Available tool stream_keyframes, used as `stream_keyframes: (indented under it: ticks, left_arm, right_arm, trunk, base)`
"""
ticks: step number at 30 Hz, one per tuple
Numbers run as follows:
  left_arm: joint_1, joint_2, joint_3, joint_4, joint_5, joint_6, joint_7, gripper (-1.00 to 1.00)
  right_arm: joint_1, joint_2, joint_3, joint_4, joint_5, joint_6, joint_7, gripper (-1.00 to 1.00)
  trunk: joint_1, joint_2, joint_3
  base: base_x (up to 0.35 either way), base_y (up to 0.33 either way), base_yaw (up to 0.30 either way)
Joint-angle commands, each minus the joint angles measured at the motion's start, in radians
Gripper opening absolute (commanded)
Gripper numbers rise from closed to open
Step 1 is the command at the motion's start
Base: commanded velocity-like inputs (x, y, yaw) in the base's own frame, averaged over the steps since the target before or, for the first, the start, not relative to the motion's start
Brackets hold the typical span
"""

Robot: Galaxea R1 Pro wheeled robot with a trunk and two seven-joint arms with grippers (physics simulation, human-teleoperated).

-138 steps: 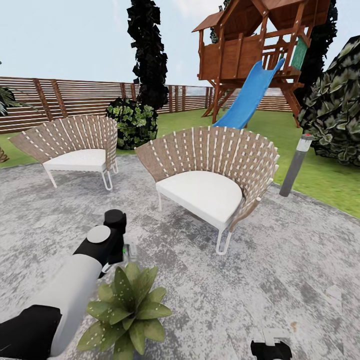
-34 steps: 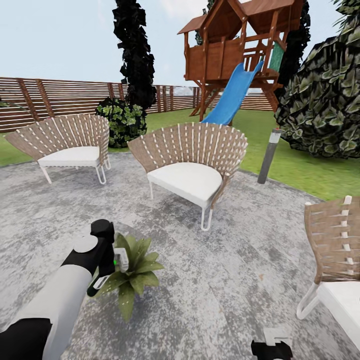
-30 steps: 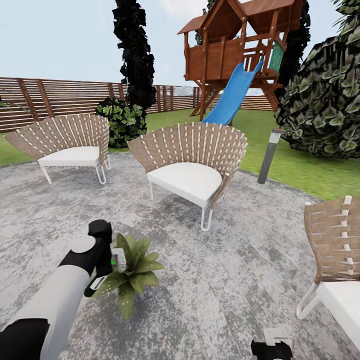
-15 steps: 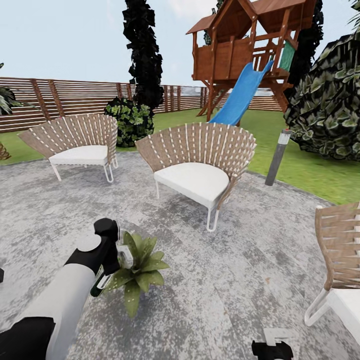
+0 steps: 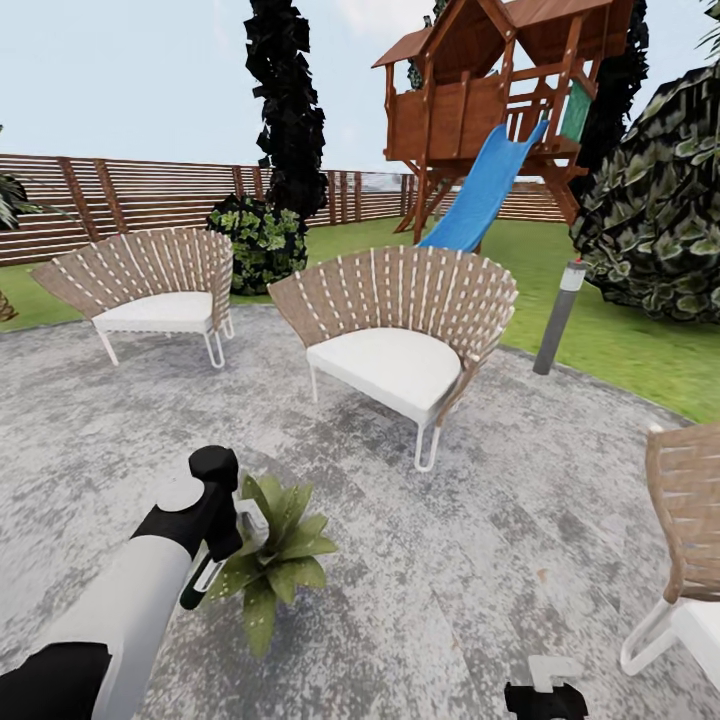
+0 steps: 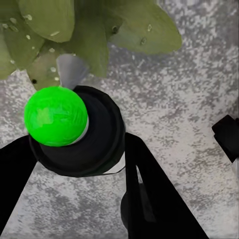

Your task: Pick up the pesticide atomizer in the garden and spray insectifuge to fully cover both potted plants in the garden.

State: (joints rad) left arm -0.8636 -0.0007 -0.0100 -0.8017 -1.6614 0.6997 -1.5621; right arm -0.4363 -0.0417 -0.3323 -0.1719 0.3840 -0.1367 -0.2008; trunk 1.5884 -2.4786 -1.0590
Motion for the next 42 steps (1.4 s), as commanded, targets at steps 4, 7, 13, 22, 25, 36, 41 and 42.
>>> stream_keyframes:
  ticks: [4, 7, 13, 22, 25, 36, 41, 42]
  left_arm:
    - [0.055, 0.002, -0.003, -0.011, -0.007, 0.004, -0.009, -1.0]
    - [0.095, 0.007, 0.001, -0.016, -0.006, 0.007, -0.009, -1.0]
    - [0.091, -0.029, 0.0, -0.099, -0.011, 0.016, -0.009, -1.0]
    - [0.087, 0.043, 0.008, -0.106, -0.07, 0.016, -0.009, -1.0]
    - [0.096, 0.062, 0.007, -0.106, -0.07, 0.015, -0.009, -1.0]
    - [0.104, 0.018, 0.008, -0.103, -0.062, 0.018, 0.01, -1.0]
    - [0.103, -0.001, 0.013, -0.103, -0.061, 0.017, 0.011, -1.0]
    - [0.103, 0.003, 0.012, -0.103, -0.062, 0.016, 0.012, -1.0]
  right_arm:
    - [-0.001, 0.0, -0.008, 0.002, 0.01, -0.004, -0.002, 1.0]
    - [-0.001, 0.0, -0.008, 0.003, 0.011, -0.004, -0.001, 1.0]
    - [-0.001, 0.0, -0.008, 0.003, 0.011, -0.004, 0.0, 1.0]
    - [-0.001, 0.0, -0.007, 0.003, 0.011, -0.004, 0.0, 1.0]
    - [-0.001, 0.0, -0.008, 0.003, 0.011, -0.004, 0.0, 1.0]
    - [-0.001, 0.0, -0.008, 0.003, 0.01, -0.004, 0.0, 1.0]
    - [-0.001, 0.0, -0.007, 0.003, 0.01, -0.004, 0.0, 1.0]
    - [-0.001, 0.0, -0.007, 0.003, 0.01, -0.004, 0.0, 1.0]
  trunk:
    - [0.0, 0.0, -0.001]
    - [0.0, 0.0, -0.001]
    - [0.0, 0.0, -0.001]
    - [0.0, 0.0, -0.001]
    - [0.0, 0.0, -0.001]
    - [0.0, 0.0, -0.001]
    - [0.0, 0.0, -0.001]
    - [0.0, 0.0, -0.001]
  base:
    - [0.036, 0.0, 0.0]
    - [0.004, 0.0, 0.0]
    - [0.0, 0.0, 0.0]
    - [0.0, 0.0, 0.0]
    - [0.0, 0.0, 0.0]
    - [0.0, 0.0, 0.0]
    - [0.0, 0.0, 0.0]
    - [0.0, 0.0, 0.0]
